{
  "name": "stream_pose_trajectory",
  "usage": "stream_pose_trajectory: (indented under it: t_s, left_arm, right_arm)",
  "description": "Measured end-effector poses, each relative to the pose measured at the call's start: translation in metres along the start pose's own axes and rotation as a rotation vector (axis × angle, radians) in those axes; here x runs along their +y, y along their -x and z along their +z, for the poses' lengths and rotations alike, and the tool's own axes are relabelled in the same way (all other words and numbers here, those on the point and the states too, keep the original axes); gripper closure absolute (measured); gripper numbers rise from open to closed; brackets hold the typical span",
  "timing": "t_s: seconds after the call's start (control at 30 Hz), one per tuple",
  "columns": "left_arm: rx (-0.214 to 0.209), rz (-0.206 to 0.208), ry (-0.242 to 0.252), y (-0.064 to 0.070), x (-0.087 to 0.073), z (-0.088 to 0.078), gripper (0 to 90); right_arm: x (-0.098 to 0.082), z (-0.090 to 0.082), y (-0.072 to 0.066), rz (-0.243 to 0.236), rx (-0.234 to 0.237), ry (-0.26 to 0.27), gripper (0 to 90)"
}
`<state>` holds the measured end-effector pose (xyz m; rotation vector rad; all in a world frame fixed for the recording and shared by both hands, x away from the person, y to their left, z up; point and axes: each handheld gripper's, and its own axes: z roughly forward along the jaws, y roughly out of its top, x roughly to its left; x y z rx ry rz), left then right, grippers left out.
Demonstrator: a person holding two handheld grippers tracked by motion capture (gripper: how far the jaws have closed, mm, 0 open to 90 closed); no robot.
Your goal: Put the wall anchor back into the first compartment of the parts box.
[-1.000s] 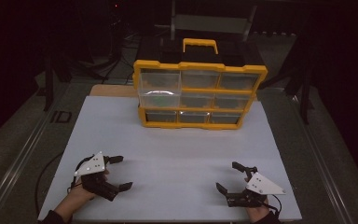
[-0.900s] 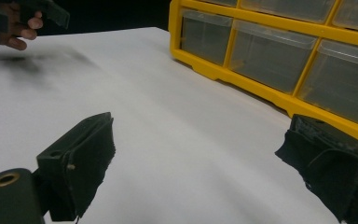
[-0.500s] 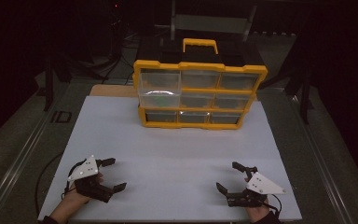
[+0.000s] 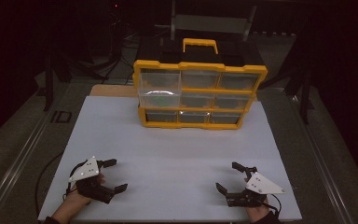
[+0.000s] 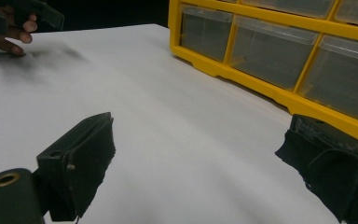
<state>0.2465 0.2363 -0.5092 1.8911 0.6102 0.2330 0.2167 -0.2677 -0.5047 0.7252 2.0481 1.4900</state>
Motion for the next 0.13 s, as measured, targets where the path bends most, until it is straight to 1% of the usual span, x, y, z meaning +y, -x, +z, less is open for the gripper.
stream_pose_trajectory:
  t_s: [0.13]
  left_arm:
    - [-0.001, 0.0, 0.008, 0.0006, 0.0008, 0.0002, 0.0]
  right_arm:
    - [-0.0002, 0.0011, 0.0, 0.002, 0.0, -0.005, 8.0]
